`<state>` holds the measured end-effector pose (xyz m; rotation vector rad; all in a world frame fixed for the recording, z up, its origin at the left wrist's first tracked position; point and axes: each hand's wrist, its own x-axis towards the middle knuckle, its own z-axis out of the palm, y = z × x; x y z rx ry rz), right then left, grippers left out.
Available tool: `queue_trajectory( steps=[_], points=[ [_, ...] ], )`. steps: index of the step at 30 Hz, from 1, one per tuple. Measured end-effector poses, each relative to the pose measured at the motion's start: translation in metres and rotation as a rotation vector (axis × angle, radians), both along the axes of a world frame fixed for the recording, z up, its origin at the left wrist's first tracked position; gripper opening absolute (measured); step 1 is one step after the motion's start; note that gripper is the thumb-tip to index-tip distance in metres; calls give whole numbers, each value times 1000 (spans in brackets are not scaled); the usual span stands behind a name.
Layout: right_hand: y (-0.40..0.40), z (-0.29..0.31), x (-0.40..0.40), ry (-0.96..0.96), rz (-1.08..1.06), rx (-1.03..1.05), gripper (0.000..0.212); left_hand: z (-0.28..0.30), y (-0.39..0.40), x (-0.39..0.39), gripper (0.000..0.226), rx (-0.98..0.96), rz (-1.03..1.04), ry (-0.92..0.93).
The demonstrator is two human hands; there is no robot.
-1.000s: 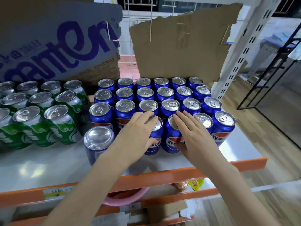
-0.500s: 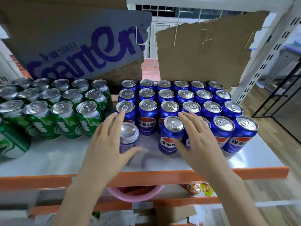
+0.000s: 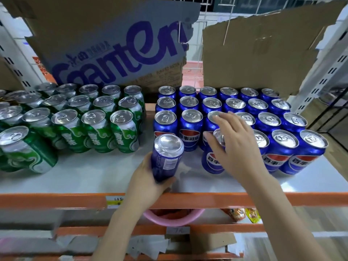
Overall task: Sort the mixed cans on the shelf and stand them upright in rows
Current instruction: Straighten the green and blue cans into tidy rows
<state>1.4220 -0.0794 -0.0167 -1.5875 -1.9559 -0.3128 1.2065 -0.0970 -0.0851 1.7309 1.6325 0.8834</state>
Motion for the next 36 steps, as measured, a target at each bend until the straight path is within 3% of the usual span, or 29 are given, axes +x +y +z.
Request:
queue_trajectory(
  steps=[3, 7, 9, 17, 24, 31, 36],
  points=[
    [22, 12, 4, -13, -48, -38, 53, 3, -1, -3, 61, -6, -12, -45],
    [37, 13, 8, 10, -138, -356, 58, 10, -2, -8, 77, 73, -13, 36],
    [38, 11, 9, -21, -153, -410, 57, 15, -3, -9, 84, 76, -3, 42],
    [36, 15, 6, -39, -158, -443, 53, 45, 4, 10, 75, 172, -22, -22],
    [36, 14, 5, -16, -156, -411, 49, 68, 25, 38, 74, 302, -264, 216],
    [35, 12, 7, -9, -152, -409, 49, 81, 43, 12, 74, 115, -572, 234],
    [34, 13, 7, -11, -148, -415, 48, 99, 43, -9, 58, 123, -559, 370]
  ],
)
